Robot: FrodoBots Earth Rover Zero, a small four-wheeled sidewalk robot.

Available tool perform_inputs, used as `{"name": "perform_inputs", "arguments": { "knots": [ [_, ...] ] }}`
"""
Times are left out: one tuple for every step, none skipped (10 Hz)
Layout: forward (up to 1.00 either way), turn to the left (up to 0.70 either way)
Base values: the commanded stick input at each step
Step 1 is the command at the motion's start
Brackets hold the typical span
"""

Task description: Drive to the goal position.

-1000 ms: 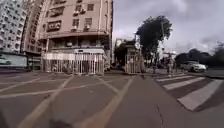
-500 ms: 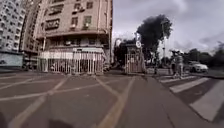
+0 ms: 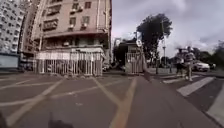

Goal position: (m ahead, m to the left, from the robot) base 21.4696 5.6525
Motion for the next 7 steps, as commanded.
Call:
{"name": "perform_inputs", "arguments": {
  "knots": [
    [0.70, 0.00],
    [0.70, 0.00],
    [0.70, 0.00],
    [0.70, 0.00],
    [0.70, 0.00],
    [0.70, 0.00],
    [0.70, 0.00]
  ]
}}
